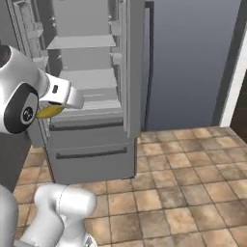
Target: Pick the banana and tangerine from the fridge and place them inside the tupperware on the counter.
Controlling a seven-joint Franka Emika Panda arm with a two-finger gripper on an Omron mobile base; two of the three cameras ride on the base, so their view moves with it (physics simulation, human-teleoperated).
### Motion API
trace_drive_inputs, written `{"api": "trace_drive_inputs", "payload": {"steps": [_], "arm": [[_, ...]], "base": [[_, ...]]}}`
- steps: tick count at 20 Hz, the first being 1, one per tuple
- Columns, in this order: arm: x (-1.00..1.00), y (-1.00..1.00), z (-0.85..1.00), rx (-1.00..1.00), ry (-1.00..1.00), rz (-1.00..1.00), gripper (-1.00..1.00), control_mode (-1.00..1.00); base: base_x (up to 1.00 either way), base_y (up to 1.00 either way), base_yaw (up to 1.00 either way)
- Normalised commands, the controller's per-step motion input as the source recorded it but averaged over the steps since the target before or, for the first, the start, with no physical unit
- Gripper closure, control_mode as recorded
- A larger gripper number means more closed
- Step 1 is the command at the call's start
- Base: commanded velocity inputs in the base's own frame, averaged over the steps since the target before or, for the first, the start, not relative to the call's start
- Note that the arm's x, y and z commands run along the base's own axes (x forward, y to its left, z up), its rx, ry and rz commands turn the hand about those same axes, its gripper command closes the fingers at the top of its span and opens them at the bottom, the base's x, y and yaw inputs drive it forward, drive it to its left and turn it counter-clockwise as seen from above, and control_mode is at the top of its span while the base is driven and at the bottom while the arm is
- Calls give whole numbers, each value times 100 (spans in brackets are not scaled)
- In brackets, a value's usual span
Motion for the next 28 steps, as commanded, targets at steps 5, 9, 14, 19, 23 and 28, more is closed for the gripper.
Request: {"api": "trace_drive_inputs", "payload": {"steps": [5, 9, 14, 19, 23, 28], "arm": [[0, 0, 0, 0, 0, 0, 100, 100], [0, 0, 0, 0, 0, 0, 100, 100], [0, 0, 0, 0, 0, 0, 100, 100], [0, 0, 0, 0, 0, 0, 100, 100], [0, 0, 0, 0, 0, 0, 100, 100], [0, 0, 0, 0, 0, 0, 100, 100]], "base": [[-80, 50, -78], [-93, 37, -84], [-89, 17, -83], [-59, -6, -100], [-13, -63, -82], [10, -100, -38]]}}
